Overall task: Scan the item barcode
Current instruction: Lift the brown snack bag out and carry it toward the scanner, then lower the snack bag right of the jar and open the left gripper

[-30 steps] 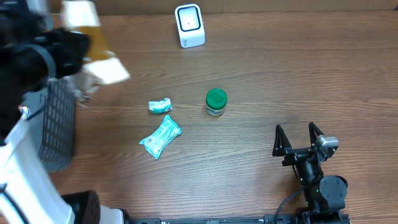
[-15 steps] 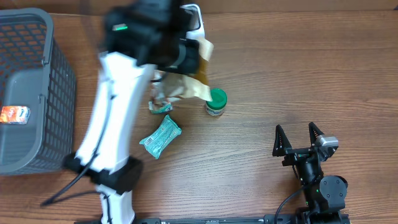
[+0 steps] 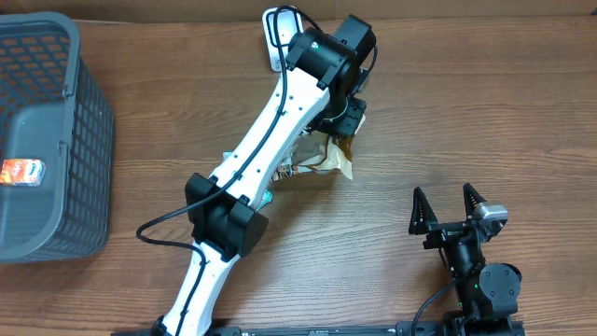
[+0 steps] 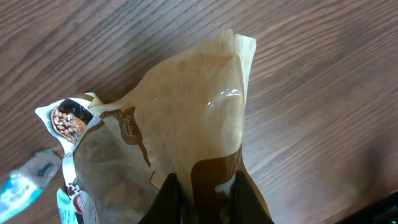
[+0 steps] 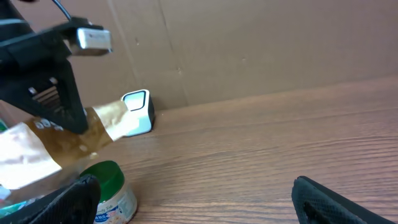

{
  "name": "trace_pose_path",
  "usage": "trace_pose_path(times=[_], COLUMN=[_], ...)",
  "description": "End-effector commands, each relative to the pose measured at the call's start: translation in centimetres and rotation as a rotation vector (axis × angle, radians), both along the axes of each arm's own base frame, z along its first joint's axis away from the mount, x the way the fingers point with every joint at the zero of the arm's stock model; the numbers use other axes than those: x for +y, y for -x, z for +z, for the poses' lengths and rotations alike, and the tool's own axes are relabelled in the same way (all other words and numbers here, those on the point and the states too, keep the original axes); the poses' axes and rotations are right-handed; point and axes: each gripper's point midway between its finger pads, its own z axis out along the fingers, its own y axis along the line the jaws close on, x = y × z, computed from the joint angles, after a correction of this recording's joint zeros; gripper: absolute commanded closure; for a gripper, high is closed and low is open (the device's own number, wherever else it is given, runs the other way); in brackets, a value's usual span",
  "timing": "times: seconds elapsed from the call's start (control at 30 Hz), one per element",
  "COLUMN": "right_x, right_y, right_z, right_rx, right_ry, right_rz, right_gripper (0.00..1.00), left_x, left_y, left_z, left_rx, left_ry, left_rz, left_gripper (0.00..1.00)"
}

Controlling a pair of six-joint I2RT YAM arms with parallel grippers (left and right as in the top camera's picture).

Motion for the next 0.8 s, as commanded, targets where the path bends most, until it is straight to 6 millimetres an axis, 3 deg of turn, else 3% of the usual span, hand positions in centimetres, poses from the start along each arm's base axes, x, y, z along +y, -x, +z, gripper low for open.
trace_pose_path(times=[0.0,0.37,0.5,0.77], right_x=[0.1,0.1,0.1,0.1], right_y=[0.0,0.0,0.0,0.0], right_z=[-0.2,-0.2,-0.2,-0.2], right_rx=[-0.004,-0.004,-0.004,-0.004], right_ry=[-0.003,-0.003,-0.003,-0.003], right_rz=[0.003,0.003,0.003,0.003], right_gripper=[0.00,0.00,0.00,0.00], left_x=[-0.3,-5.9,-7.6,-11.4], left_y=[-0.9,-3.7,-2.4,0.6], left_z=[0.5,2.9,2.7,0.0], left_rx=[-0.053,-0.294,-0.334,-0.366], left_ry=[0.016,0.198,0.183,0.150], left_rz=[-0.066,-0.351,-0.514,-0.820], left_gripper=[0.96,0.96,0.96,0.96])
